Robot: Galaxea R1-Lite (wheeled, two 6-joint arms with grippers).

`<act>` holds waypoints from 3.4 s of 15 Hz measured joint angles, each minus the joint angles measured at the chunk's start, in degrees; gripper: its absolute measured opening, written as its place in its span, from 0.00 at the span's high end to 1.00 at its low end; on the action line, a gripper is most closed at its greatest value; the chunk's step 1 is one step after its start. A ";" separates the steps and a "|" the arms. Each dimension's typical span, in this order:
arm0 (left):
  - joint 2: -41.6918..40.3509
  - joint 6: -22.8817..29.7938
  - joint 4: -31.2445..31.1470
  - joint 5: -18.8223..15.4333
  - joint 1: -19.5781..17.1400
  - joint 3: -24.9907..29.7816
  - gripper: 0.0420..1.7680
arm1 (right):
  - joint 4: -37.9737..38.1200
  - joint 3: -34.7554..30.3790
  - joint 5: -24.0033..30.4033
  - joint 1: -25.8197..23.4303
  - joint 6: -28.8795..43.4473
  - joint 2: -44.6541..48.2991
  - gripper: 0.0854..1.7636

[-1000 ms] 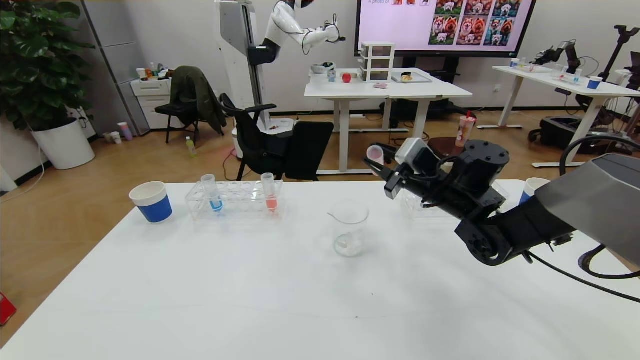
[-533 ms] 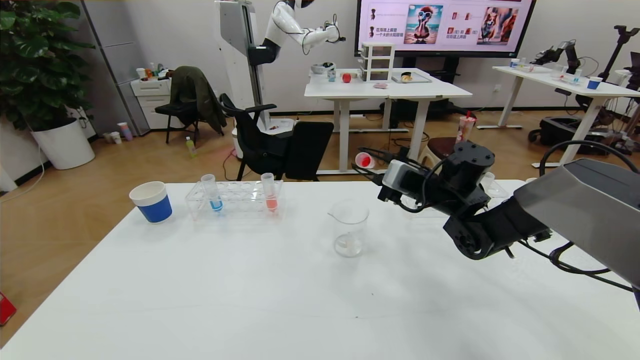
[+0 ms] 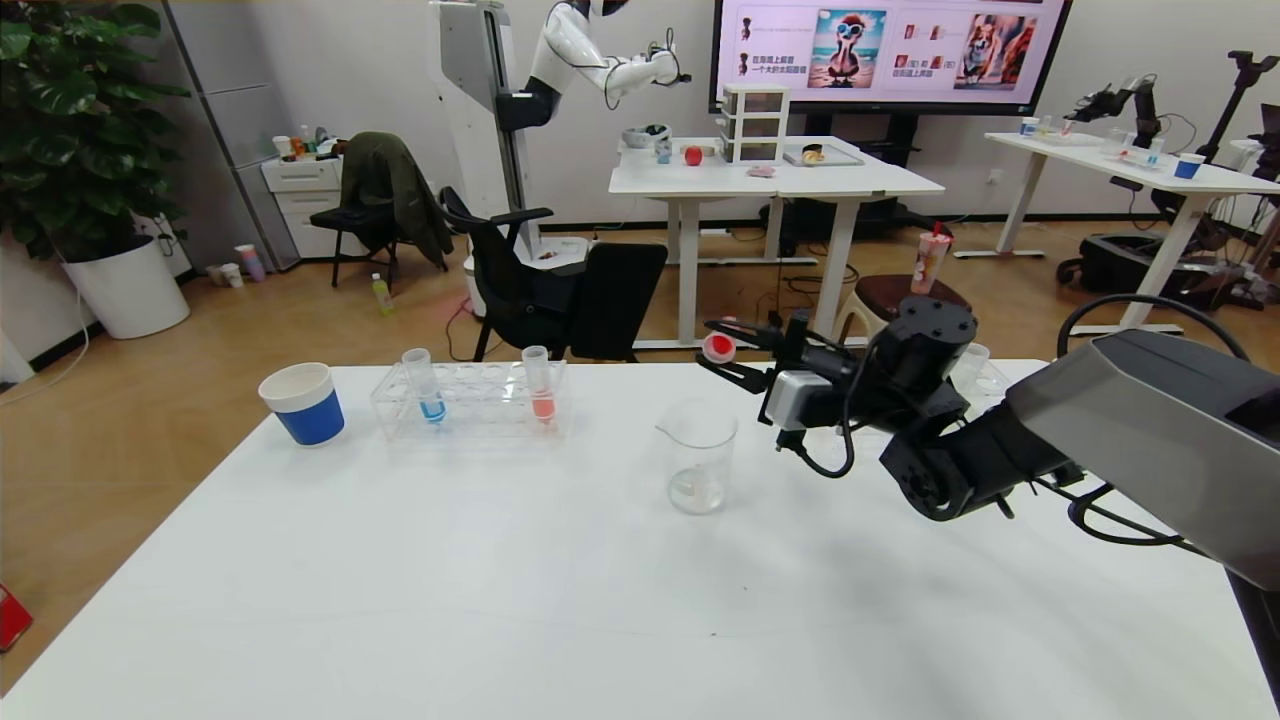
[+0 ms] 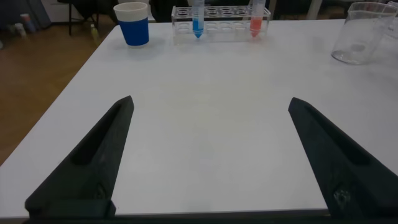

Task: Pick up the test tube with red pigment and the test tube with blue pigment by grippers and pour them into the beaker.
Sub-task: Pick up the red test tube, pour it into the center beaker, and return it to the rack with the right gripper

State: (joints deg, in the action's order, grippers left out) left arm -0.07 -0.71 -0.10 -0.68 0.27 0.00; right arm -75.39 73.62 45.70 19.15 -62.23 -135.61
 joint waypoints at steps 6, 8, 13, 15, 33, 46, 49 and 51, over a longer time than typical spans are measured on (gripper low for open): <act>0.00 0.00 0.00 -0.02 0.00 0.00 0.02 | -0.07 3.08 1.62 -1.57 -9.65 -2.97 0.74; 0.00 0.00 0.00 -0.02 0.00 0.00 0.02 | -0.11 3.33 1.67 -0.79 -11.34 -3.50 0.74; 0.00 0.00 0.00 -0.02 0.00 0.00 0.02 | 0.06 3.45 1.15 0.39 -17.34 -4.02 0.74; 0.00 0.00 0.00 0.00 0.00 0.00 0.02 | 0.11 3.50 1.12 0.35 -21.48 -4.17 0.74; 0.00 0.02 0.00 -0.02 0.00 0.00 0.02 | -0.99 2.47 0.41 0.46 -32.23 -4.61 0.74; 0.00 0.02 0.00 -0.02 0.00 0.00 0.02 | -6.01 -6.21 -41.98 -0.11 40.07 8.95 0.74; 0.00 0.02 0.00 -0.02 0.00 0.00 0.02 | 1.08 -10.73 -48.68 0.33 50.64 12.79 0.74; 0.00 0.02 0.00 -0.02 0.00 0.00 0.02 | 4.28 -13.84 -49.62 0.52 56.13 15.87 0.74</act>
State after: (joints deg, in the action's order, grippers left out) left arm -0.07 -0.68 -0.10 -0.71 0.27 0.00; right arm -71.11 59.78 -3.91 19.68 -6.11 -119.74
